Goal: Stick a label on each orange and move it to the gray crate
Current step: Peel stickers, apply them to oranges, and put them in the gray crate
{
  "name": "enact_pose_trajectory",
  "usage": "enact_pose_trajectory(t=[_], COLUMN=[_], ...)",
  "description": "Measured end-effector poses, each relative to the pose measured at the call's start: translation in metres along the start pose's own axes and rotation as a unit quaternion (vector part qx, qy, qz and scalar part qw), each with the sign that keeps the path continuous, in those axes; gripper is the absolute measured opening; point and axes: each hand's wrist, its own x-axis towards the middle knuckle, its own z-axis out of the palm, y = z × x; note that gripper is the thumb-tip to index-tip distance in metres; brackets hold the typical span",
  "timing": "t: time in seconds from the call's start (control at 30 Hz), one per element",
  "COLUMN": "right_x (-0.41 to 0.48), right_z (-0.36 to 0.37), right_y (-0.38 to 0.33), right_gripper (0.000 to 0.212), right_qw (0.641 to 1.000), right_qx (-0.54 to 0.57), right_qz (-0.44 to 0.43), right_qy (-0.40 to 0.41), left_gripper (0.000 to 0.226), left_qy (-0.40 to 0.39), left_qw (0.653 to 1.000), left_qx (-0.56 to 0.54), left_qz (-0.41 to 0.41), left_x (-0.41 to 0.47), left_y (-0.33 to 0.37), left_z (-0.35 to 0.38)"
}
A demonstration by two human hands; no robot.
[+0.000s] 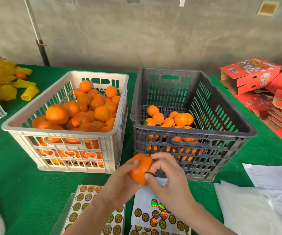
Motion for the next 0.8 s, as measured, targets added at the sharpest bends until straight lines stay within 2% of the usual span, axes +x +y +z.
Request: enact_pose_trajectory(t=[0.07, 0.2, 0.37, 0.47, 0.53, 0.6, 0.67, 0.7, 0.73, 0.8], right_x=[0.002, 0.005, 0.017, 0.042, 0.067, 0.099, 0.139, 0.161, 0.185, 0.227], right_z=[-0.002, -0.01, -0.015, -0.019, -0.027, -0.04, -0.055, -0.062, -0.069, -0.076], right_y=[-0.003, -0.008, -0.032, -0.05, -0.06, -0.067, -0.064, -0.058, -0.048, -0.02], right_gripper=[0.015, 0.047, 0.076, 0.08, 0.074, 0.071, 0.072, 0.072, 0.072, 0.073], right_qw=[1.0, 0.995, 0.993, 0.996, 0.996, 0.995, 0.996, 0.998, 0.999, 0.991], right_qx=[-0.015, 0.021, 0.063, 0.042, 0.046, 0.044, 0.013, -0.012, -0.041, -0.107], right_qz=[0.002, 0.094, 0.027, -0.032, -0.067, -0.085, -0.078, -0.059, -0.027, 0.057], right_qy=[0.004, -0.037, -0.1, -0.067, -0.026, 0.008, 0.028, 0.026, 0.01, -0.054], left_gripper=[0.092, 0.094, 0.074, 0.064, 0.064, 0.064, 0.037, 0.024, 0.019, 0.019], left_qy=[0.003, 0.006, -0.053, -0.095, -0.063, 0.028, 0.129, 0.185, 0.236, 0.291], left_qw=[1.0, 0.996, 0.988, 0.978, 0.96, 0.917, 0.862, 0.836, 0.804, 0.723], left_qx=[0.024, 0.082, 0.109, 0.132, 0.2, 0.292, 0.355, 0.388, 0.44, 0.589], left_qz=[0.016, 0.043, 0.091, 0.128, 0.187, 0.27, 0.338, 0.341, 0.322, 0.213], left_x=[-0.002, -0.01, -0.018, -0.02, -0.016, -0.003, 0.011, 0.019, 0.028, 0.043], left_y=[0.004, 0.015, 0.033, 0.053, 0.077, 0.107, 0.14, 0.155, 0.169, 0.189], left_z=[0.002, 0.007, 0.026, 0.044, 0.055, 0.052, 0.037, 0.023, 0.007, -0.023])
